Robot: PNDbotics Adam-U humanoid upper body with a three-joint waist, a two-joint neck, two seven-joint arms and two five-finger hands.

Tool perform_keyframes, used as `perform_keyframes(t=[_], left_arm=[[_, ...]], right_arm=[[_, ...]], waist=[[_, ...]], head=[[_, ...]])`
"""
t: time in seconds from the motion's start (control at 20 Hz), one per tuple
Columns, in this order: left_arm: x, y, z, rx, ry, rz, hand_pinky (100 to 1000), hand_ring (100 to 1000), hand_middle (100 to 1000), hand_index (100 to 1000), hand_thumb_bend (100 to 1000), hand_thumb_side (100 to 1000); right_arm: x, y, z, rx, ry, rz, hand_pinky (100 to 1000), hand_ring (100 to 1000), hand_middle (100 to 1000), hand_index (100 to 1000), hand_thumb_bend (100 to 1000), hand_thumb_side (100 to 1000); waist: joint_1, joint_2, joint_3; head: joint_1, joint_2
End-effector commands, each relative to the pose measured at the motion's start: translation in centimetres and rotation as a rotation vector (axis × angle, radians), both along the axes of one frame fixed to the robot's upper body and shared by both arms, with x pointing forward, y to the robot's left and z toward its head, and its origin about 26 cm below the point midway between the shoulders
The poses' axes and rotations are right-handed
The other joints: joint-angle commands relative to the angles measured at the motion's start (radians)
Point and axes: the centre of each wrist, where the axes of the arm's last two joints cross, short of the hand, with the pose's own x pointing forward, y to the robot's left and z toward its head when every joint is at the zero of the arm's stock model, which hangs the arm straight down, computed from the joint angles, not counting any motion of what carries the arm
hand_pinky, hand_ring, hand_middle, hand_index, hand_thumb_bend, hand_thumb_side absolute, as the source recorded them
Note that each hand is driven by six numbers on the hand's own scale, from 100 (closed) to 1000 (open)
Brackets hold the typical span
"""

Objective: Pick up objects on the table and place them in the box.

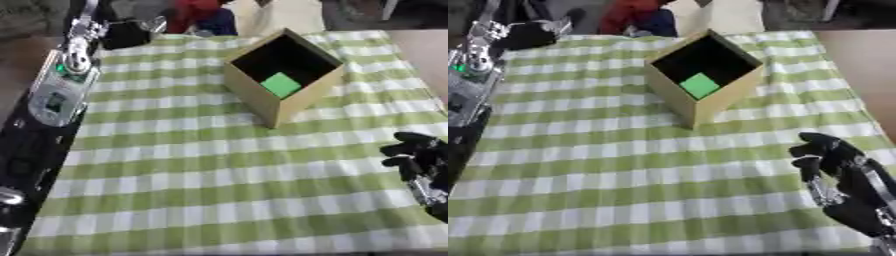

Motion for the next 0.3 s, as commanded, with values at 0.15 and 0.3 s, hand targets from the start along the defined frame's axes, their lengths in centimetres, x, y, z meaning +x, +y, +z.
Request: perform_keyframes(t=[0.15, 0.3], left_arm=[[-1.4, 0.3, 0.4, -0.050, -0.037, 0.005, 760, 644, 603, 767, 547, 207], [-1.7, 0.2, -0.4, -0.072, -0.016, 0.001, 760, 642, 600, 767, 541, 216]], right_arm=[[0.0, -0.4, 0.7, -0.012, -0.022, -0.011, 704, 780, 617, 842, 100, 339], [0.0, -0.4, 0.7, -0.010, -0.022, -0.013, 704, 781, 618, 842, 100, 339]], waist=[[-0.001, -0.012, 0.006], [-0.002, -0.011, 0.011]], head=[[0.010, -0.002], [0.008, 0.002]])
